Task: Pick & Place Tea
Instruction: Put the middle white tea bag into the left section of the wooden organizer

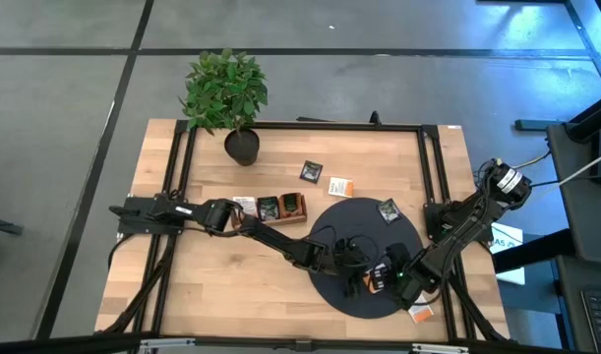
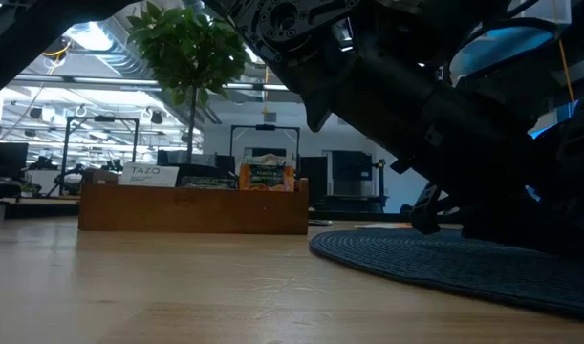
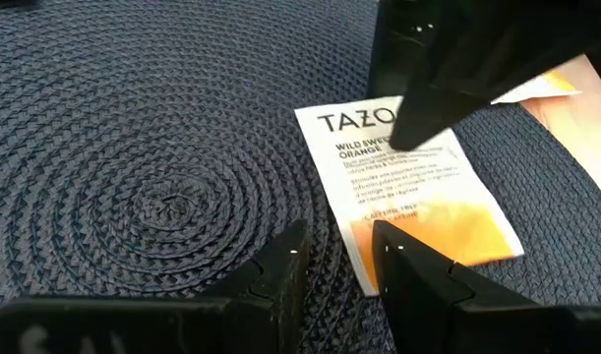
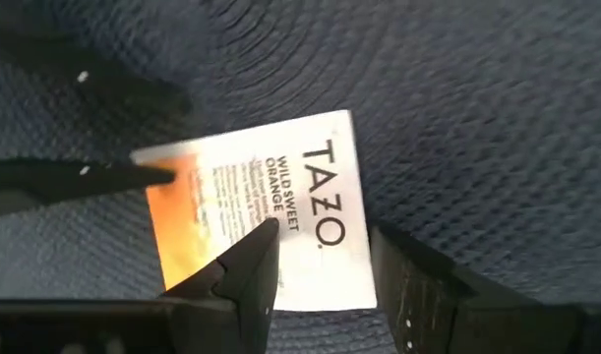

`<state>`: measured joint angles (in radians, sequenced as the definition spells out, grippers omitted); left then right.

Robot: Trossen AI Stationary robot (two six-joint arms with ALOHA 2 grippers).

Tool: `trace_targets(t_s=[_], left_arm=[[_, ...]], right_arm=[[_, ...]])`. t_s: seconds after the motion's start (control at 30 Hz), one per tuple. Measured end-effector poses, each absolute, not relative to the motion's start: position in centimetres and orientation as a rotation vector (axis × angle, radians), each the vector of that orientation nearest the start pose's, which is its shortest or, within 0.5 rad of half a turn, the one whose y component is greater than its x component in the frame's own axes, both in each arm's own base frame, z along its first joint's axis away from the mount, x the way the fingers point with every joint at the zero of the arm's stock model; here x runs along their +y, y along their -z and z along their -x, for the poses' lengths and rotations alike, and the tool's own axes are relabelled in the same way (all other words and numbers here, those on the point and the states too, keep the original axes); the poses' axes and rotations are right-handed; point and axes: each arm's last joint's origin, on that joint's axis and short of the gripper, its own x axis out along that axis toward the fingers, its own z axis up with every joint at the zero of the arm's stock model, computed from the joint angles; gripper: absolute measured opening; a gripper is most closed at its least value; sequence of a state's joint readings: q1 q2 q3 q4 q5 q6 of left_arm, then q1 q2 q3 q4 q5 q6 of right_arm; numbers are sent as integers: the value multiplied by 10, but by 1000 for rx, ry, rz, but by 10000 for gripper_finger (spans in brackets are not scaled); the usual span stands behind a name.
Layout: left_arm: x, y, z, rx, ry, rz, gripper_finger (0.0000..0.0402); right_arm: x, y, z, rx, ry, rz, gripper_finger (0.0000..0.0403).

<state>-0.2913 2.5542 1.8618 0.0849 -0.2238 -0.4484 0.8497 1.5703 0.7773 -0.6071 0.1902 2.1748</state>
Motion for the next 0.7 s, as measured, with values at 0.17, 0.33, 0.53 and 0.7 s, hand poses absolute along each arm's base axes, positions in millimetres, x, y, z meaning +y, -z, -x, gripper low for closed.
trace_targets(t_s=[0.17,0.33,0.53,0.7], left_arm=[[-151,-85,-524,588,-69,280,114],[-151,-85,-524,588,-69,280,114],[-152,-84,-524,588,-69,280,114],[-152,-84,-524,589,-66,277,114]], right_arm=[[187,-141,-173,1057,834,-1152,161],[190,-143,-179,948,785,-1190,161],[191,-144,-180,955,775,-1207,161],[191,-143,-180,957,780,-1202,161]])
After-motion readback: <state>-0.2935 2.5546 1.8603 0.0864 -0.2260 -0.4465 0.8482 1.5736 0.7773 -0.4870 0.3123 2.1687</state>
